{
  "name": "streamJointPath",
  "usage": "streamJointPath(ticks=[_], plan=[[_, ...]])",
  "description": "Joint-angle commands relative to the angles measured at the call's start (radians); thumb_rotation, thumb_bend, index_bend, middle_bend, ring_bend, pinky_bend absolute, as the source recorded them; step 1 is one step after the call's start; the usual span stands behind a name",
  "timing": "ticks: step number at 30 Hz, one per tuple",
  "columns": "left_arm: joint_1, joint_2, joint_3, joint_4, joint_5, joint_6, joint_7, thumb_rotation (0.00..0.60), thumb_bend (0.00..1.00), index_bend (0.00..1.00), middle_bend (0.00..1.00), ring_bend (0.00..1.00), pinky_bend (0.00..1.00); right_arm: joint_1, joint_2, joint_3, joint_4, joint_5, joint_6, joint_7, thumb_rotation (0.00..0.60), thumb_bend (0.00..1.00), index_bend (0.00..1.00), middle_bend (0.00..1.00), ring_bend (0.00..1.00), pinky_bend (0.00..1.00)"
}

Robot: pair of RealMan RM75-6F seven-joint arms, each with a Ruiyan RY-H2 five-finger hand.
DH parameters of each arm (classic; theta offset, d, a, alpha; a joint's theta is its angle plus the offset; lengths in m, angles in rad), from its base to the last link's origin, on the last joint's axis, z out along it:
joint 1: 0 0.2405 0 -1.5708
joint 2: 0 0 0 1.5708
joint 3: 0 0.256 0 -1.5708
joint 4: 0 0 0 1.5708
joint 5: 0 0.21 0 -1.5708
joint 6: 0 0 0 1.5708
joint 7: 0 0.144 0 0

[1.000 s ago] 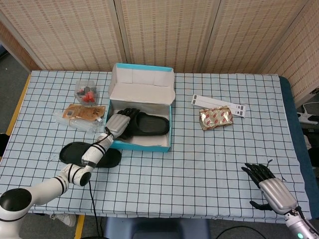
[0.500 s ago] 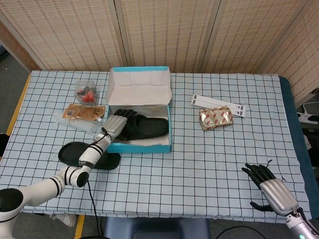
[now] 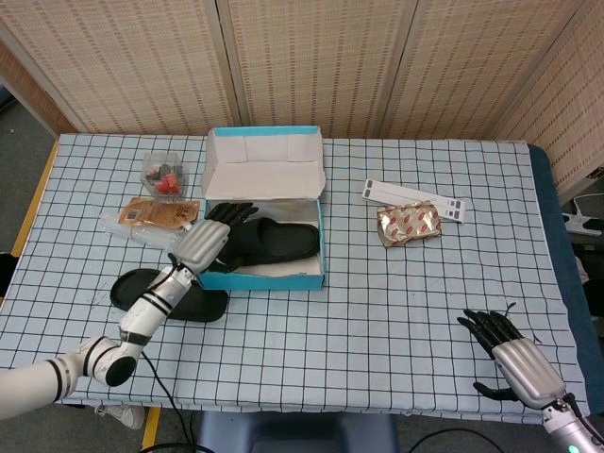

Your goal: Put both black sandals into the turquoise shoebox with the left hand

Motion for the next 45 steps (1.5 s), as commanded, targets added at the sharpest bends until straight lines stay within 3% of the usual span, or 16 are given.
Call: streamJointPath(ticks=[1, 4, 8, 12, 18, 26, 40, 45], plan=[[0.164, 0.162, 0.130, -0.136, 0.113, 0.128, -0.011, 0.600, 0.34, 0.00, 0.00, 0.00, 0.00, -0.001, 0.001, -0.004, 0.000, -0.007, 0.002, 0.001, 0.600, 0.08, 0.00, 0.00, 0.00, 0.00], [0.217, 0.185, 0.182, -0.104, 0.103, 0.150, 0.036, 0.600, 0.34, 0.00, 0.00, 0.00, 0.00, 0.001, -0.001, -0.007, 0.000, -0.012, -0.003, -0.001, 0.600, 0.08, 0.00, 0.00, 0.00, 0.00], [0.246, 0.205, 0.223, -0.063, 0.047, 0.082, 0.009, 0.600, 0.32, 0.00, 0.00, 0.00, 0.00, 0.002, -0.004, -0.011, -0.003, -0.022, -0.005, -0.008, 0.600, 0.08, 0.00, 0.00, 0.00, 0.00], [0.257, 0.178, 0.234, -0.006, 0.029, 0.043, -0.022, 0.600, 0.30, 0.00, 0.00, 0.00, 0.00, 0.004, -0.007, -0.014, -0.007, -0.027, -0.008, -0.013, 0.600, 0.08, 0.00, 0.00, 0.00, 0.00], [0.239, 0.124, 0.252, 0.071, 0.003, -0.040, 0.037, 0.600, 0.30, 0.00, 0.00, 0.00, 0.00, 0.006, -0.007, -0.016, -0.008, -0.031, -0.010, -0.008, 0.600, 0.08, 0.00, 0.00, 0.00, 0.00], [0.235, 0.060, 0.244, 0.120, -0.025, -0.056, 0.101, 0.600, 0.30, 0.00, 0.00, 0.00, 0.00, 0.010, -0.005, -0.016, -0.003, -0.028, -0.013, 0.000, 0.600, 0.08, 0.00, 0.00, 0.00, 0.00], [0.237, -0.034, 0.221, 0.219, 0.008, -0.034, 0.095, 0.600, 0.30, 0.00, 0.00, 0.00, 0.00, 0.009, -0.004, -0.014, -0.003, -0.020, -0.011, -0.001, 0.600, 0.08, 0.00, 0.00, 0.00, 0.00], [0.254, -0.080, 0.205, 0.262, 0.019, 0.019, 0.088, 0.600, 0.32, 0.01, 0.03, 0.02, 0.07, 0.009, -0.004, -0.014, -0.003, -0.019, -0.010, 0.000, 0.600, 0.08, 0.00, 0.00, 0.00, 0.00]])
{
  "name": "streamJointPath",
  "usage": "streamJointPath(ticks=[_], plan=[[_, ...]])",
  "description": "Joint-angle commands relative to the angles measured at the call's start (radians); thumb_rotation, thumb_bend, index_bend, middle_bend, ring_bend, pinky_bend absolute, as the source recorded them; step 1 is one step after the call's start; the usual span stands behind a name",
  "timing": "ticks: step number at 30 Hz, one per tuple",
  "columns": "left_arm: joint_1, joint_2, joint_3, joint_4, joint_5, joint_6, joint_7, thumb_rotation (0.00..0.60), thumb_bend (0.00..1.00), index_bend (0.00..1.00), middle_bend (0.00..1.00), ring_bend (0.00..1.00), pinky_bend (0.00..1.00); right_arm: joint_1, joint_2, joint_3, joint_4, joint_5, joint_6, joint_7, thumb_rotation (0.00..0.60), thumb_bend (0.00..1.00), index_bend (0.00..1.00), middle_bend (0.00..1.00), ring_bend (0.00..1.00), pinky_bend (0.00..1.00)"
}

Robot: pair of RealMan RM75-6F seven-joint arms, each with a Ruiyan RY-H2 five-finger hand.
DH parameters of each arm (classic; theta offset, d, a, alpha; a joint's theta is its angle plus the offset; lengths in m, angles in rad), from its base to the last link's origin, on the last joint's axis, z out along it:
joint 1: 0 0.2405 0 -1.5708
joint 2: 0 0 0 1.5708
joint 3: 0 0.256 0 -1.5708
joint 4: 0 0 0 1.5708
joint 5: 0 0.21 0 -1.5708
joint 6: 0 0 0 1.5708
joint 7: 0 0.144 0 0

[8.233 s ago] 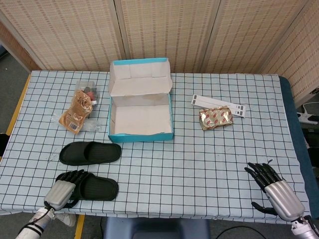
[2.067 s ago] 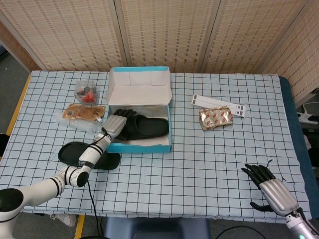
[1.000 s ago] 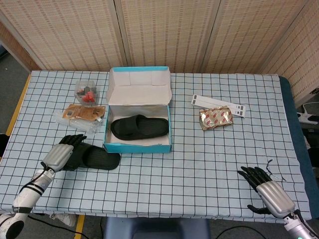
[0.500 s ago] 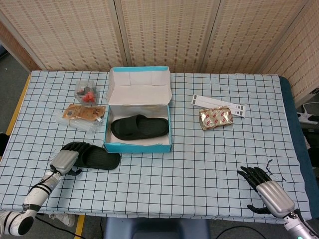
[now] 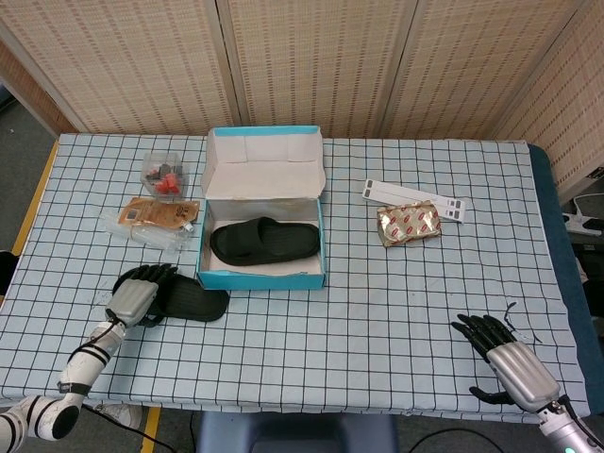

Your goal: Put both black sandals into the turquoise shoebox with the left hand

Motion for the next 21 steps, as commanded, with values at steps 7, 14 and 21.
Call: streamJointPath(ticks=[7, 14, 21], plan=[[0.020, -0.034, -0.004, 0.041, 0.028, 0.025, -0.038, 0.600, 0.39, 0.39, 0.44, 0.37, 0.26, -0.001, 0.001, 0.000, 0.001, -0.002, 0.005, 0.003, 0.600, 0.08, 0.00, 0.00, 0.00, 0.00], [0.038, 0.075, 0.008, -0.088, 0.039, 0.041, -0.009, 0.600, 0.51, 0.46, 0.53, 0.44, 0.36, -0.001, 0.001, -0.001, 0.001, -0.004, 0.006, 0.002, 0.600, 0.08, 0.00, 0.00, 0.00, 0.00], [0.031, 0.241, 0.031, -0.282, 0.017, -0.026, 0.004, 0.600, 0.57, 0.46, 0.54, 0.46, 0.43, -0.004, 0.002, -0.002, 0.000, -0.007, 0.012, 0.002, 0.600, 0.08, 0.00, 0.00, 0.00, 0.00]])
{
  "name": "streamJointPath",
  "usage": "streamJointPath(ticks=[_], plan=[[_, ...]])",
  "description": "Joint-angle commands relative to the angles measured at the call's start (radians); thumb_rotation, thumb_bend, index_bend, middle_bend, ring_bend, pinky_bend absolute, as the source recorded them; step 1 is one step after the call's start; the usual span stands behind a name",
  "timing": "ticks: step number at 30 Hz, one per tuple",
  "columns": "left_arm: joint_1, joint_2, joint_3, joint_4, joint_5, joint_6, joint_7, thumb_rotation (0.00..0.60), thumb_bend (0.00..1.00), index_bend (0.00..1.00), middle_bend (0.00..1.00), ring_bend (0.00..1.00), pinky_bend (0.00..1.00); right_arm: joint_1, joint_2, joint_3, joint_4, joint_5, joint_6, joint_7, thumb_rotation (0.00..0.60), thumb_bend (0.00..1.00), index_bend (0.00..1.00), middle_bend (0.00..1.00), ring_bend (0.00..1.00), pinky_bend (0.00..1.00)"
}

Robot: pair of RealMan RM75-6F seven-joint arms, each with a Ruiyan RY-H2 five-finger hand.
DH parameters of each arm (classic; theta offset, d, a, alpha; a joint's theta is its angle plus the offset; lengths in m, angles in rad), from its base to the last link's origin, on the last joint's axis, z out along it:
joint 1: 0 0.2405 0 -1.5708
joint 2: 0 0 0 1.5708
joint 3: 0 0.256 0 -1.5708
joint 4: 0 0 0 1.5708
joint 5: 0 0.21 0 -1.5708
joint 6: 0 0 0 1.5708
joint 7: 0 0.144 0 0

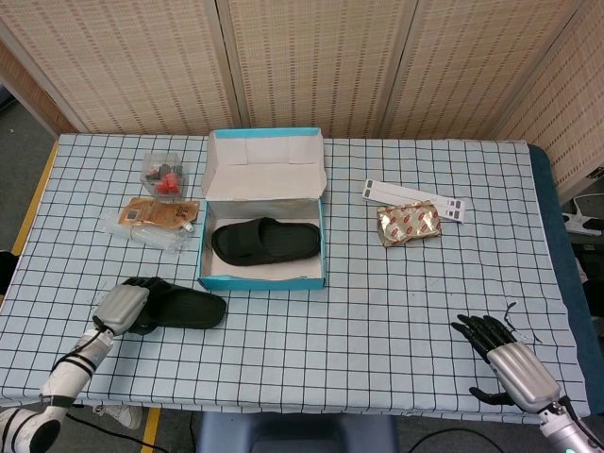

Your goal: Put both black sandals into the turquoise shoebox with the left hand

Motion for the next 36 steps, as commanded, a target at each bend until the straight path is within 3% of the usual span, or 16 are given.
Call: streamJointPath(ticks=[1, 7, 11, 16, 20, 23, 29, 36], plan=[[-0.006, 0.102, 0.020, -0.109, -0.013, -0.047, 0.015, 0.600, 0.57, 0.46, 0.54, 0.46, 0.43, -0.001, 0.000, 0.000, 0.000, -0.001, 0.003, 0.000, 0.600, 0.08, 0.00, 0.00, 0.00, 0.00], [-0.010, 0.227, 0.034, -0.273, 0.005, -0.077, -0.016, 0.600, 0.56, 0.45, 0.54, 0.46, 0.44, 0.000, -0.002, -0.002, 0.000, -0.004, -0.001, -0.003, 0.600, 0.08, 0.00, 0.00, 0.00, 0.00], [-0.003, 0.271, -0.005, -0.339, 0.064, -0.034, -0.155, 0.600, 0.56, 0.45, 0.54, 0.46, 0.47, 0.003, -0.003, -0.004, 0.000, -0.005, -0.008, -0.003, 0.600, 0.08, 0.00, 0.00, 0.00, 0.00], [-0.012, 0.259, -0.082, -0.344, 0.113, 0.032, -0.344, 0.600, 0.56, 0.45, 0.54, 0.49, 0.53, 0.005, -0.004, -0.004, 0.001, -0.006, -0.010, -0.003, 0.600, 0.08, 0.00, 0.00, 0.00, 0.00], [-0.070, 0.283, -0.147, -0.346, 0.163, -0.029, -0.681, 0.600, 0.56, 0.45, 0.54, 0.52, 0.57, 0.008, -0.004, -0.002, 0.004, 0.004, -0.019, 0.001, 0.600, 0.08, 0.00, 0.00, 0.00, 0.00], [-0.110, 0.290, -0.177, -0.309, 0.200, -0.046, -0.797, 0.600, 0.56, 0.45, 0.54, 0.52, 0.57, 0.010, -0.006, -0.001, 0.005, 0.009, -0.025, 0.000, 0.600, 0.08, 0.00, 0.00, 0.00, 0.00], [-0.185, 0.296, -0.228, -0.274, 0.191, -0.090, -0.859, 0.600, 0.56, 0.45, 0.54, 0.52, 0.57, 0.018, -0.015, 0.000, 0.006, 0.019, -0.050, -0.013, 0.600, 0.08, 0.00, 0.00, 0.00, 0.00], [-0.296, 0.258, -0.274, -0.199, 0.135, -0.215, -0.934, 0.600, 0.54, 0.45, 0.54, 0.52, 0.57, 0.022, -0.022, 0.005, 0.004, 0.037, -0.065, -0.028, 0.600, 0.08, 0.00, 0.00, 0.00, 0.00]])
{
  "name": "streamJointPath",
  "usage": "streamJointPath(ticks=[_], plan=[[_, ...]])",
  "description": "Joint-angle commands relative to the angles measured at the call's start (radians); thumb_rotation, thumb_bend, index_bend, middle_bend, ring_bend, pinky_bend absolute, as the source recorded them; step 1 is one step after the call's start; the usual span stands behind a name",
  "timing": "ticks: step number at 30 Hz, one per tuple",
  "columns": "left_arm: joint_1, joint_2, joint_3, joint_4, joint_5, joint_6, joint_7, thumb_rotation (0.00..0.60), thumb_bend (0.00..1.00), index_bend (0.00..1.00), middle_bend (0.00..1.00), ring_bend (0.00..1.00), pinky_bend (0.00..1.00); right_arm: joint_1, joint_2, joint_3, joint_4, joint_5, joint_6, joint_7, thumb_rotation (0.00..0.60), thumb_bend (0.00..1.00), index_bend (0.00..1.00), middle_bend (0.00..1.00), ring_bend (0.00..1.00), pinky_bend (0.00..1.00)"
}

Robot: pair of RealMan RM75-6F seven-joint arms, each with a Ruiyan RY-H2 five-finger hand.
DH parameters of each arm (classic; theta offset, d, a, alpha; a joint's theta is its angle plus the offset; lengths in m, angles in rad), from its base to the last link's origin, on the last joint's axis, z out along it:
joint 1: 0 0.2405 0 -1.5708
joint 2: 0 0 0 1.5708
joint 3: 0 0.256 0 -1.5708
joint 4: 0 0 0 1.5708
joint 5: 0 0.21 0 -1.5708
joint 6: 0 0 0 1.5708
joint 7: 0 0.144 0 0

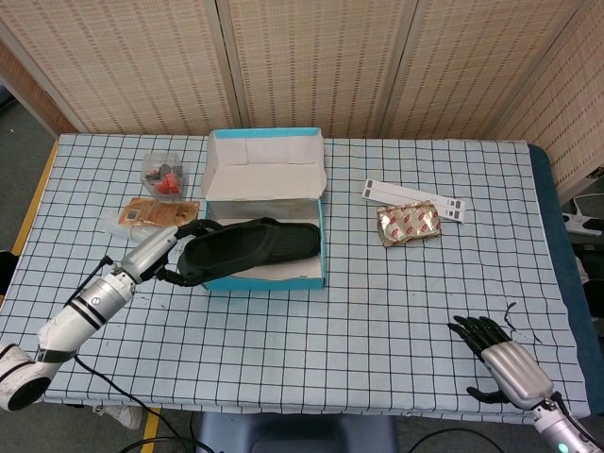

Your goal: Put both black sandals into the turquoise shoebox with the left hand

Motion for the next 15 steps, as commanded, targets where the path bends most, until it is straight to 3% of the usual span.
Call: streamJointPath(ticks=[1, 9, 15], plan=[[-0.068, -0.036, -0.031, 0.061, -0.029, -0.073, -0.064, 0.600, 0.54, 0.45, 0.54, 0.52, 0.57, 0.002, -0.002, 0.001, -0.001, 0.005, -0.006, -0.005, 0.600, 0.08, 0.00, 0.00, 0.00, 0.00], [-0.151, -0.150, -0.046, 0.175, -0.037, -0.134, -0.152, 0.600, 0.54, 0.45, 0.54, 0.52, 0.56, -0.002, -0.009, 0.015, 0.005, 0.031, -0.002, -0.021, 0.600, 0.08, 0.00, 0.00, 0.00, 0.00], [-0.206, -0.214, -0.041, 0.225, -0.053, -0.180, -0.123, 0.600, 0.53, 0.45, 0.54, 0.52, 0.56, -0.009, -0.022, 0.024, 0.001, 0.050, 0.000, -0.058, 0.600, 0.08, 0.00, 0.00, 0.00, 0.00]])
